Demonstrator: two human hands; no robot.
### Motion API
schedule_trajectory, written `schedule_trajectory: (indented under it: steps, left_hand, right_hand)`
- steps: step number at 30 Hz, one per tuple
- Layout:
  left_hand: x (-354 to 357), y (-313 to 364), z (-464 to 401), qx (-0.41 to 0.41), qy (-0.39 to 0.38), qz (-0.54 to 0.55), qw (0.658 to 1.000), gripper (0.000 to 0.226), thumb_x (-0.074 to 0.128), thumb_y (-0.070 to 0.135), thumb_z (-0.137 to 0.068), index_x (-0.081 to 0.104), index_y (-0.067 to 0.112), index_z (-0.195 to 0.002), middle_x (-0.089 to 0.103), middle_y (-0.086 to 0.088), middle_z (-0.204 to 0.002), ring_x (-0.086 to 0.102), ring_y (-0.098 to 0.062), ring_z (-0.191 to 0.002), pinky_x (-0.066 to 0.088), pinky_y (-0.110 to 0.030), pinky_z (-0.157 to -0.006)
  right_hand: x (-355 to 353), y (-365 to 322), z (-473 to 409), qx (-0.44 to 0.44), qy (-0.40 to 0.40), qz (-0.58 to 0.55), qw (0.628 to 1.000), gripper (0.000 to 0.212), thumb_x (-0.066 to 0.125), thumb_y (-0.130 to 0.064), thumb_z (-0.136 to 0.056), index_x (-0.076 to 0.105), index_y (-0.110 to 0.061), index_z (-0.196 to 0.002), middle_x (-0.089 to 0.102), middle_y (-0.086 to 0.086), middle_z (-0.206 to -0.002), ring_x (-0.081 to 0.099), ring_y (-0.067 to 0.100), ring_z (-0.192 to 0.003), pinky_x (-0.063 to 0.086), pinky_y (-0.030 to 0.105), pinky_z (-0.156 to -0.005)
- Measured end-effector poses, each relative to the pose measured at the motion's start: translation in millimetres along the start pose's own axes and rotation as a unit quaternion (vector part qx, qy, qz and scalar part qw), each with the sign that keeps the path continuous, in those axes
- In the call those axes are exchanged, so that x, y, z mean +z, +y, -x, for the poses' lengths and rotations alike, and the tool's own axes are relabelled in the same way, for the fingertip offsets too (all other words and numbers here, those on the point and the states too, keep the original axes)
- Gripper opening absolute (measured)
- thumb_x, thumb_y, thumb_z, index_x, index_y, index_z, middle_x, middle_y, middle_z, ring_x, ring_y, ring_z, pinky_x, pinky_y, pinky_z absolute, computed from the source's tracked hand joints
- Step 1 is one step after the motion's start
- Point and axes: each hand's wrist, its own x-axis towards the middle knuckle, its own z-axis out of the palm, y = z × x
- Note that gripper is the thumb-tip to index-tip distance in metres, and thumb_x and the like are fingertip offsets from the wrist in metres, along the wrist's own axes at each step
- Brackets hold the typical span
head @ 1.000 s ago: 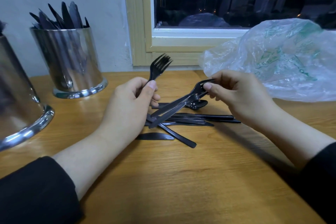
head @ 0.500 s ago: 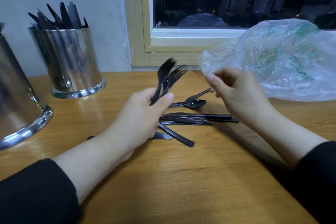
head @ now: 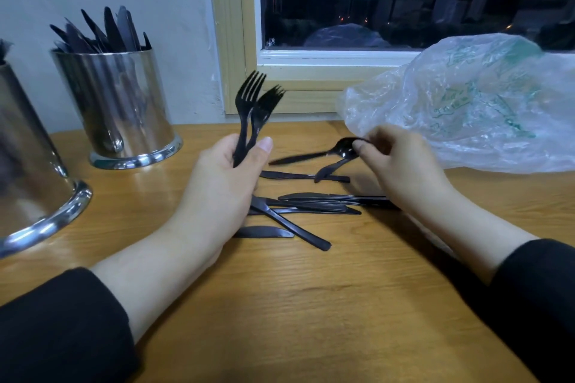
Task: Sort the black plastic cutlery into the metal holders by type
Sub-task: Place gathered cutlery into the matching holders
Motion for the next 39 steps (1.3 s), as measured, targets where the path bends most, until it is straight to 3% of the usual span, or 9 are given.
schedule_trajectory:
  steps: [3,8,11,13,16,21,26,36,39]
  left_hand:
    - [-0.8,1.6,-0.5,0.014,0.043,-0.008,0.999,0.03,0.056,0.042,-0.102,0.065,0.02,-0.084,0.038,0.006,-0.054,0.036,-0.015,-0.05,0.033,-0.035,-0.055]
    - [-4.4,1.1,-4.4,0.08,0.1,-0.033,0.991,0.032,0.05,0.031,-0.107,0.063,0.017,-0.082,0.059,0.005,-0.061,0.058,-0.01,-0.058,0.052,-0.031,-0.06]
    - [-6.2,-0.8,-5.6,0.098,0.086,-0.058,0.99,0.028,0.048,0.027,-0.108,0.067,0.022,-0.087,0.073,0.002,-0.08,0.072,-0.011,-0.078,0.059,-0.032,-0.074]
    - [-4.3,-1.4,-3.8,0.075,0.038,-0.056,0.995,0.024,0.048,0.024,-0.107,0.067,0.021,-0.093,0.075,0.0,-0.084,0.073,-0.015,-0.075,0.062,-0.035,-0.07]
    - [-0.9,-0.3,1.7,0.048,-0.041,-0.075,0.995,0.019,0.052,0.023,-0.106,0.069,0.023,-0.097,0.075,0.001,-0.088,0.068,-0.014,-0.066,0.059,-0.033,-0.058]
    - [-1.2,-0.3,6.3,0.061,-0.129,-0.109,0.984,0.018,0.053,0.027,-0.105,0.066,0.022,-0.093,0.072,0.0,-0.079,0.056,-0.011,-0.051,0.044,-0.02,-0.049]
    - [-1.4,-0.3,6.5,0.062,-0.146,-0.112,0.981,0.022,0.055,0.031,-0.102,0.068,0.018,-0.09,0.045,0.007,-0.059,0.041,-0.008,-0.051,0.036,-0.017,-0.05]
    - [-3.1,9.8,18.0,-0.038,-0.128,0.012,0.991,0.03,0.058,0.034,-0.102,0.066,0.007,-0.093,0.045,-0.004,-0.059,0.034,-0.012,-0.045,0.029,-0.021,-0.041]
    - [-9.7,14.8,28.3,-0.039,-0.131,0.01,0.991,0.03,0.057,0.034,-0.103,0.067,0.008,-0.092,0.044,0.0,-0.056,0.037,-0.008,-0.044,0.032,-0.017,-0.042]
  right_hand:
    - [-7.1,-5.0,1.7,-0.042,0.048,-0.091,0.994,0.012,0.06,-0.028,-0.099,0.063,-0.02,-0.091,0.066,-0.001,-0.078,0.061,0.019,-0.078,0.043,0.027,-0.068]
    - [-7.3,-12.5,9.1,-0.091,0.016,-0.106,0.99,0.01,0.058,-0.027,-0.101,0.065,-0.02,-0.097,0.07,-0.009,-0.08,0.065,0.013,-0.081,0.048,0.031,-0.075]
    - [-7.1,-15.8,12.4,-0.118,-0.006,-0.103,0.988,0.01,0.058,-0.026,-0.101,0.066,-0.023,-0.097,0.066,-0.014,-0.075,0.061,0.011,-0.073,0.045,0.024,-0.068]
    - [-6.8,-18.8,14.9,-0.134,-0.008,-0.106,0.985,0.01,0.059,-0.026,-0.1,0.065,-0.03,-0.093,0.065,-0.018,-0.072,0.06,0.007,-0.072,0.043,0.018,-0.065]
    - [-5.6,-23.2,17.1,-0.139,-0.003,-0.135,0.981,0.017,0.061,-0.026,-0.1,0.062,-0.039,-0.09,0.068,-0.016,-0.077,0.064,0.008,-0.075,0.048,0.022,-0.069]
    - [-3.4,-30.1,21.3,-0.136,0.015,-0.187,0.973,0.01,0.063,-0.024,-0.099,0.067,-0.03,-0.092,0.069,-0.011,-0.076,0.065,0.008,-0.074,0.052,0.027,-0.073]
    - [-1.4,-37.4,26.1,-0.137,0.009,-0.24,0.961,0.014,0.061,-0.017,-0.1,0.067,-0.027,-0.091,0.065,-0.016,-0.069,0.061,0.003,-0.069,0.046,0.017,-0.068]
    - [-1.0,-48.1,38.0,-0.134,-0.023,-0.251,0.958,0.019,0.057,-0.022,-0.101,0.069,-0.027,-0.115,0.069,-0.022,-0.079,0.064,0.003,-0.073,0.046,0.012,-0.067]
    - [0.7,-60.0,43.9,-0.149,-0.025,-0.264,0.953,0.02,0.057,-0.025,-0.099,0.069,-0.035,-0.11,0.072,-0.011,-0.089,0.065,0.014,-0.075,0.052,0.022,-0.067]
